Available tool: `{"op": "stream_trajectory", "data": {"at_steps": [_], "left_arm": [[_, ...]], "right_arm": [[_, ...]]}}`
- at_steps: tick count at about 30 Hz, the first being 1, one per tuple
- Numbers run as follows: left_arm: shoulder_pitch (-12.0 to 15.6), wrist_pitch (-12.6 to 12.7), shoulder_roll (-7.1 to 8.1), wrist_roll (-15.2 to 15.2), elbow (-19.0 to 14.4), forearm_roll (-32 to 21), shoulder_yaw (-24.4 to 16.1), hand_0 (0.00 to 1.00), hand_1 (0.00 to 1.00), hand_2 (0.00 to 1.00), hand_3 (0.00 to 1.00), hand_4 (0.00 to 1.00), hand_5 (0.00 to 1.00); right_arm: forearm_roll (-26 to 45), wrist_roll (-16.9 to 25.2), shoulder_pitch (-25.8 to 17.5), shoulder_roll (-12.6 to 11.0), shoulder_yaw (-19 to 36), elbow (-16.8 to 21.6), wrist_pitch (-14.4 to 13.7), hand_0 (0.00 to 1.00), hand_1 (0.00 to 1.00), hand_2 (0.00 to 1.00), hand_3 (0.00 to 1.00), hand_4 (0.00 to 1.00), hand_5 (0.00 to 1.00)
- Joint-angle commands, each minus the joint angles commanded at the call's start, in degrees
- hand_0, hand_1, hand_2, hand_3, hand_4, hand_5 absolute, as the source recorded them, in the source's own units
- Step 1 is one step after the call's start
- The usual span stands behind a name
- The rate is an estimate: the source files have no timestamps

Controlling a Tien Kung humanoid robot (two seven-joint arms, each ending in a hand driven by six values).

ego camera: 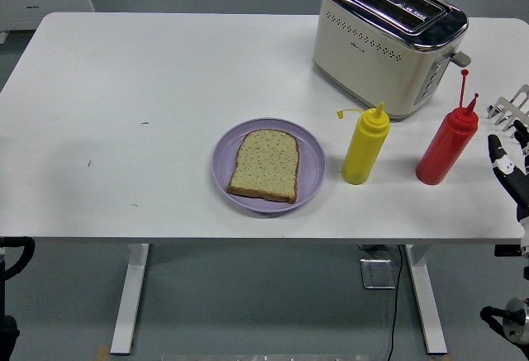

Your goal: Pick up the cup,pour liquid into bread,place the cup on the desk

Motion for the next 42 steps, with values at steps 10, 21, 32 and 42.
{"op": "stream_trajectory", "data": {"at_steps": [10,21,32,42], "left_arm": [[0.0,0.0,-0.09,0.0,0.0,0.0,-0.3,0.779,0.8,0.812,0.725,0.633,0.998],[0.0,-0.1,-0.23,0.0,0.1,0.0,-0.3,0.78,0.8,0.812,0.725,0.633,0.998],[0.0,-0.1,-0.36,0.1,0.1,0.1,-0.3,0.78,0.799,0.812,0.724,0.631,0.998],[0.0,-0.1,-0.37,0.0,0.1,0.0,-0.3,0.78,0.798,0.812,0.725,0.632,0.998]], "right_arm": [[21.9,-13.5,2.5,1.4,15.1,-3.4,23.4,0.802,0.742,0.787,0.765,0.668,0.608],[21.1,-18.1,8.4,4.1,19.2,-8.7,24.7,0.806,0.751,0.79,0.78,0.63,0.716],[21.4,-19.5,12.1,4.8,20.0,-14.1,23.7,0.807,0.758,0.782,0.785,0.589,0.783],[20.1,-21.2,12.7,4.8,20.2,-15.4,24.3,0.805,0.755,0.769,0.781,0.58,0.782]]}}
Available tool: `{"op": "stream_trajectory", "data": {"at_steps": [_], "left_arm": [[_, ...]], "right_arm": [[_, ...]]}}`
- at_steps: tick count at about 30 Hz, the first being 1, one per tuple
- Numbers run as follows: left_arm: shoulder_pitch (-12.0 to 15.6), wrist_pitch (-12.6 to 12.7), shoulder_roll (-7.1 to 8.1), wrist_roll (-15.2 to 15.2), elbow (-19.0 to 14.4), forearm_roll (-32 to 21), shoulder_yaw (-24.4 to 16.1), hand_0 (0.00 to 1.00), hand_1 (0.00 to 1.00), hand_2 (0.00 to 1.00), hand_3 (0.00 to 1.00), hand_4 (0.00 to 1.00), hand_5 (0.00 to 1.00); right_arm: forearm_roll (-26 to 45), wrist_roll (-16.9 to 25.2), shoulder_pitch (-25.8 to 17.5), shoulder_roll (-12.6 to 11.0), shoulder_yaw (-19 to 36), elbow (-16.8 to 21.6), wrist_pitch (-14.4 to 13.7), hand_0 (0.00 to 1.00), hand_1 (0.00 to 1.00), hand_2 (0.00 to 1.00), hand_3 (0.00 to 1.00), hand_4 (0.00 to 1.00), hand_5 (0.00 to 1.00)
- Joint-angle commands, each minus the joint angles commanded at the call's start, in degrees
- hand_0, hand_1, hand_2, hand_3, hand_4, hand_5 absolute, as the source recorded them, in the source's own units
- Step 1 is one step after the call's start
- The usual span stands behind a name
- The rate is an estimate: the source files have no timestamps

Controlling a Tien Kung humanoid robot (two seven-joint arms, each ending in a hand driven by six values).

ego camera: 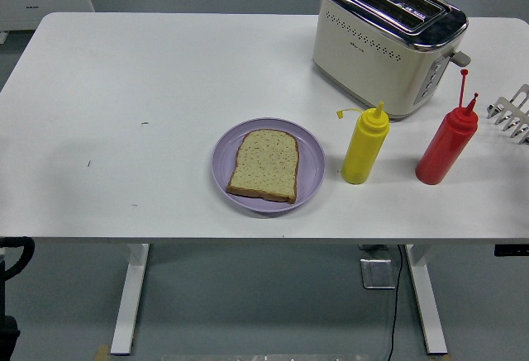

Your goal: Pick up the cup,pour liquid into bread,place the cup on the desk

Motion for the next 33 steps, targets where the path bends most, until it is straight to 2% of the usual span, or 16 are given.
{"op": "stream_trajectory", "data": {"at_steps": [15,21,22,27,28,33], "left_arm": [[0.0,-0.9,0.05,0.2,-0.1,0.3,0.1,0.782,0.801,0.812,0.727,0.634,0.998],[0.1,-3.3,0.08,1.1,-0.1,1.4,0.3,0.783,0.808,0.82,0.729,0.635,0.998],[0.1,-3.6,0.08,1.2,-0.1,1.5,0.4,0.814,0.856,0.849,0.758,0.636,0.998],[0.2,-6.1,0.1,2.4,0.0,1.9,0.5,0.814,0.856,0.849,0.758,0.636,0.998],[0.2,-6.4,0.1,2.5,0.0,1.9,0.6,0.824,0.868,0.878,0.793,0.642,0.998],[0.3,-9.2,0.12,2.7,0.1,-0.5,0.6,0.824,0.868,0.878,0.793,0.642,0.998]], "right_arm": [[-0.5,-0.5,-0.6,0.3,0.2,0.0,-0.2,0.797,0.75,0.759,0.776,0.574,0.773],[-0.4,-0.6,-1.2,0.4,0.4,0.0,-0.3,0.796,0.749,0.759,0.774,0.573,0.76],[-0.5,-0.6,-1.3,0.5,0.5,0.1,-0.3,0.793,0.747,0.755,0.773,0.565,0.751],[-0.5,-0.7,-1.7,0.7,0.8,0.3,-0.3,0.793,0.747,0.755,0.773,0.565,0.751],[-0.5,-0.7,-1.8,0.7,0.9,0.3,-0.3,0.791,0.746,0.753,0.771,0.563,0.75],[-0.6,-0.7,-1.9,0.8,1.1,0.4,-0.2,0.791,0.746,0.753,0.771,0.563,0.75]]}}
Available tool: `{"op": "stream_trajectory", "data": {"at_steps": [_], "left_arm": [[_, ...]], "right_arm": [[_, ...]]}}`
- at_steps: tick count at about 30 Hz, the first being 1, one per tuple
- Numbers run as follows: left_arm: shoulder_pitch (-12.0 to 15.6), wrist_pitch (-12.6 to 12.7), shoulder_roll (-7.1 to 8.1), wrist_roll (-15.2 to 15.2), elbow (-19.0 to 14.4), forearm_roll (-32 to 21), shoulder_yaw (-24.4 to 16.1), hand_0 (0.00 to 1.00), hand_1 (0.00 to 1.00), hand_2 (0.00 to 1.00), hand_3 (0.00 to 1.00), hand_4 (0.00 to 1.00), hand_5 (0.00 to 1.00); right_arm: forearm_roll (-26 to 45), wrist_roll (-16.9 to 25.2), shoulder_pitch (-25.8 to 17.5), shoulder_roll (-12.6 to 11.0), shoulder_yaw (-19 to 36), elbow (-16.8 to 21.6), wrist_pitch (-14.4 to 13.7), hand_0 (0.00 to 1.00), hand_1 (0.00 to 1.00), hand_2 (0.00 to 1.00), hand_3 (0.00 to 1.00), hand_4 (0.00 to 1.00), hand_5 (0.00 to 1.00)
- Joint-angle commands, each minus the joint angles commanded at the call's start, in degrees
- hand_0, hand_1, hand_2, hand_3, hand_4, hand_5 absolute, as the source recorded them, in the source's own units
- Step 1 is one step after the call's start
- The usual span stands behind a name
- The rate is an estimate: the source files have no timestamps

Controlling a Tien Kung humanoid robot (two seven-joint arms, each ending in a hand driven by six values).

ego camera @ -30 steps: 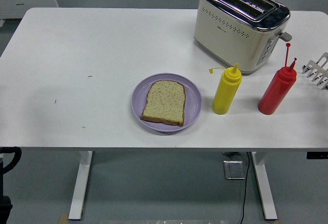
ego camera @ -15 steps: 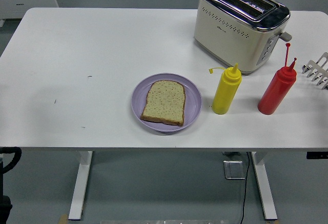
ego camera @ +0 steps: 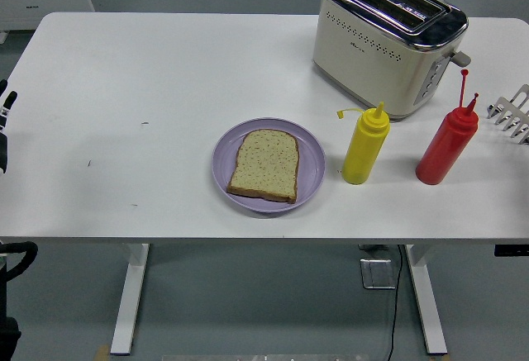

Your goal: Pick up the cup,pour liquid into bread,place the cup on the desk

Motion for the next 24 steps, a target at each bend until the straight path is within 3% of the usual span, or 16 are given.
{"op": "stream_trajectory", "data": {"at_steps": [10,24], "left_arm": [[0.0,-3.8,-0.1,-0.5,0.7,-8.1,-0.4,0.848,0.88,0.895,0.817,0.651,0.998],[-0.2,-3.4,-0.12,0.0,0.8,-8.3,-0.6,0.843,0.882,0.897,0.822,0.657,0.998]], "right_arm": [[0.0,-0.1,0.0,-0.1,0.3,0.1,0.0,0.788,0.744,0.75,0.768,0.561,0.728],[0.0,-0.1,0.1,0.0,0.7,0.1,0.1,0.787,0.742,0.748,0.767,0.56,0.718]]}}
